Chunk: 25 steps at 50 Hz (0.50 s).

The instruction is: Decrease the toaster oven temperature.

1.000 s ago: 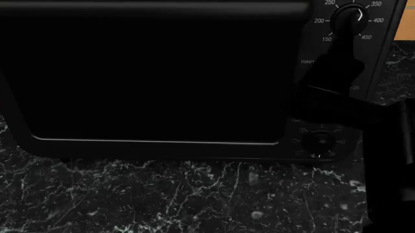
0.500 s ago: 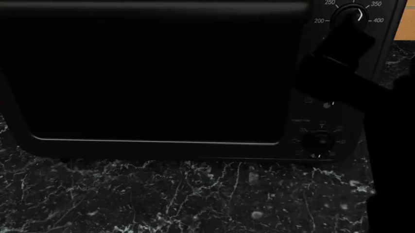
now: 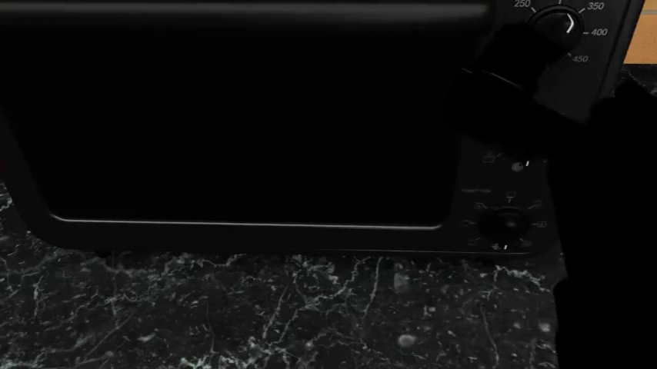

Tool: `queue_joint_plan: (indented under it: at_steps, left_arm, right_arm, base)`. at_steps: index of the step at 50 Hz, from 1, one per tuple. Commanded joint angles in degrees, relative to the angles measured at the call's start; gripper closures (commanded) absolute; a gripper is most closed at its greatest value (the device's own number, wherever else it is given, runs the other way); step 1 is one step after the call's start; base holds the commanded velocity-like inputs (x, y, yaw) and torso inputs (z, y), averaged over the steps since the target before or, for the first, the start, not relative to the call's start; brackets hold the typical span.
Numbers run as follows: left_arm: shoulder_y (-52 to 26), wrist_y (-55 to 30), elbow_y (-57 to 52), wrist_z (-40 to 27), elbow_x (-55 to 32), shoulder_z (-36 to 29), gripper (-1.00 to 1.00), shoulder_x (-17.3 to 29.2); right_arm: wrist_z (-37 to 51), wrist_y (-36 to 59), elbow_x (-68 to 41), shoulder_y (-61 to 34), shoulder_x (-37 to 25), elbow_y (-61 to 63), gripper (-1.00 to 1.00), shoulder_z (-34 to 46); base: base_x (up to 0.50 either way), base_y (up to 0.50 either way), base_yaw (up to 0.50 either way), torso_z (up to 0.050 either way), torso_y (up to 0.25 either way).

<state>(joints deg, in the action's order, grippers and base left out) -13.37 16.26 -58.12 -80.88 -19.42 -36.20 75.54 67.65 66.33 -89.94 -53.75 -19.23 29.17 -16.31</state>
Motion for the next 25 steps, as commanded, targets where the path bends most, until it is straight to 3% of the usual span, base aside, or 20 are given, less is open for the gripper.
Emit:
queue_joint_plan:
  at_steps: [1, 8, 14, 25]
  left_arm:
    - [-11.4, -1.4, -1.9, -2.9, -1.9, -10.0, -1.0, 2.7]
    - [-25.6, -0.9, -1.9, -5.9, -1.3, -25.3, -1.0, 3.9]
    - [-33.6, -0.4, -1.9, -7.7, -0.7, -34.1, -1.0, 4.5]
    - [-36.3, -0.4, -1.8, -8.8, -0.2, -37.7, -1.0, 4.7]
  right_arm:
    - [-2.5, -1.0, 2.9, -0.2, 0.3, -1.9, -1.0, 1.0]
    - [-3.4, -1.6, 3.9, -0.8, 0.1, -2.8, -1.0, 1.3]
    - [-4.1, -2.0, 4.5, -1.4, 0.4, -4.0, -1.0, 2.0]
    - [-7.2, -3.4, 8.3, -1.1, 0.7, -6.3, -1.0, 3.5]
  base:
    - [0.0, 0.0, 0.0, 0.0, 0.0]
    - [0.0, 0.0, 0.0, 0.0, 0.0]
    - [0.0, 0.0, 0.0, 0.0, 0.0]
    - [0.0, 0.0, 0.0, 0.0, 0.0]
